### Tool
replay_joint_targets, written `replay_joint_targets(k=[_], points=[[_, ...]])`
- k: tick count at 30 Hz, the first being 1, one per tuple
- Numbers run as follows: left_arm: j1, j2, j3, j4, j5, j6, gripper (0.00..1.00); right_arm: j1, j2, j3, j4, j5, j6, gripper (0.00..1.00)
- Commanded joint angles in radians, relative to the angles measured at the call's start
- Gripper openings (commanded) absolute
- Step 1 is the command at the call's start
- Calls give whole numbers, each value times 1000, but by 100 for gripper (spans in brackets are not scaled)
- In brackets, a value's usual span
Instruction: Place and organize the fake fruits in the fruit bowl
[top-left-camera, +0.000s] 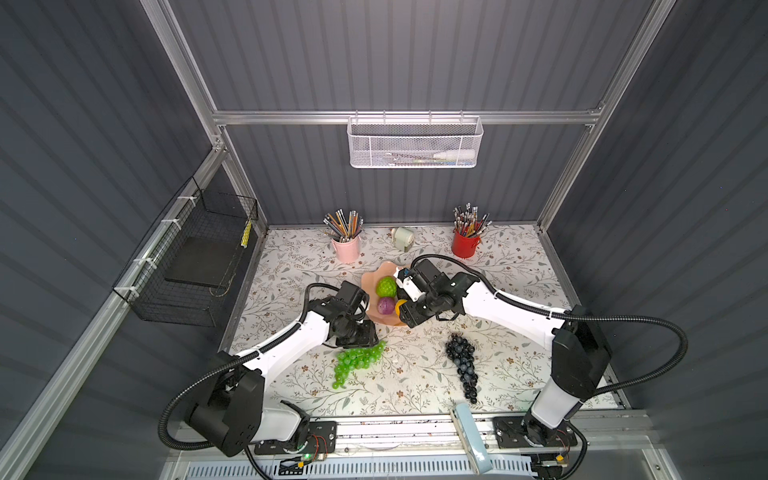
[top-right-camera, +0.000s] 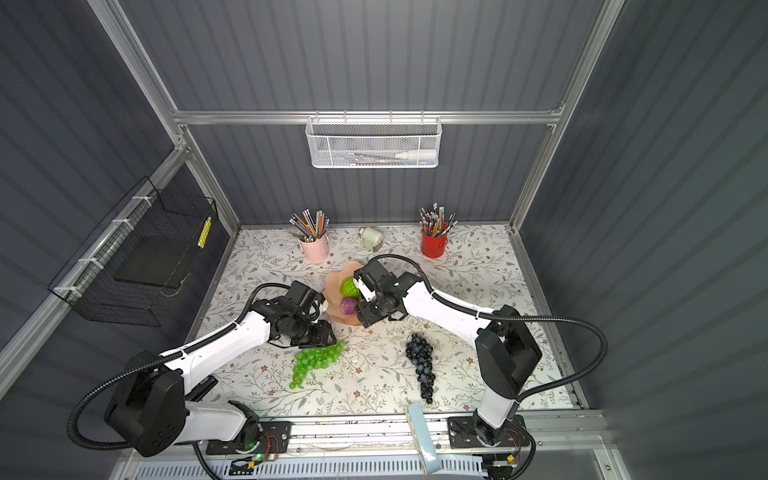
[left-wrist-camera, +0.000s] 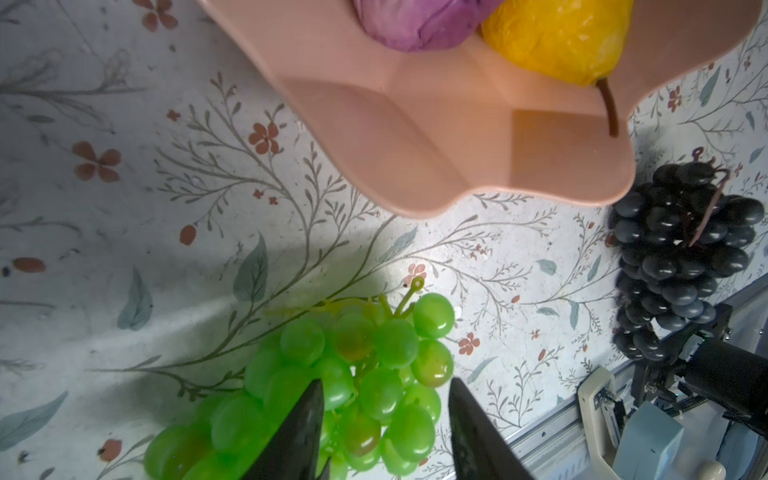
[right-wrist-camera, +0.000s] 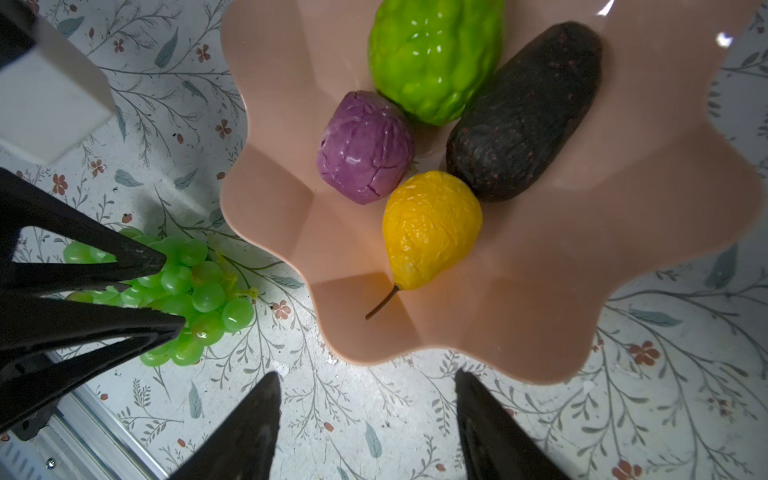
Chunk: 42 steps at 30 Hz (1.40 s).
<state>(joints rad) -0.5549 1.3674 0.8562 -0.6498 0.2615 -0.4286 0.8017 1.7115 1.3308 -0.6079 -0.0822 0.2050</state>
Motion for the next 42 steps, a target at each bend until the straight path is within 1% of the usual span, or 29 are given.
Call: replay_joint_targets(k=[1, 4, 7, 12, 15, 17, 18, 23, 24, 26, 29, 33, 35, 42], points=[[1, 14, 15, -46, 42, 39, 43, 8, 27, 19, -22, -2, -3, 67], [1, 34, 3, -36, 61, 42, 36, 10, 31, 27, -26, 1, -4, 67], [0, 47, -4, -34, 114, 53, 31, 10, 36, 28, -30, 1, -4, 67], [-5, 47, -10, -44, 163, 66, 29, 11, 40, 29, -26, -1, 1, 67], [-4, 47, 2, -51, 164, 62, 18, 13, 46, 33, -25, -4, 0, 67], [-5, 43, 8, -56, 158, 57, 15, 15, 47, 34, -24, -2, -3, 67], [-5, 41, 13, -62, 156, 54, 15, 14, 45, 35, -26, -1, -4, 67], [-9, 10, 47, -104, 132, 35, 19, 14, 32, 15, -20, 8, -7, 67], [-12, 5, 55, -120, 116, 32, 23, 14, 29, 6, -16, 9, -6, 67], [-22, 2, 62, -147, 83, 20, 35, 14, 22, -10, -8, 8, -1, 67], [-35, 5, 52, -169, 30, 5, 46, 14, 15, -35, 6, 2, 9, 67], [-46, -1, 29, -159, 22, -7, 47, 14, 19, -44, 9, -4, 13, 67], [-49, -4, 26, -155, 22, -5, 49, 14, 23, -37, 8, -2, 8, 67], [-54, 27, 14, -138, 31, 14, 48, 15, 47, -6, -2, -8, 7, 67]])
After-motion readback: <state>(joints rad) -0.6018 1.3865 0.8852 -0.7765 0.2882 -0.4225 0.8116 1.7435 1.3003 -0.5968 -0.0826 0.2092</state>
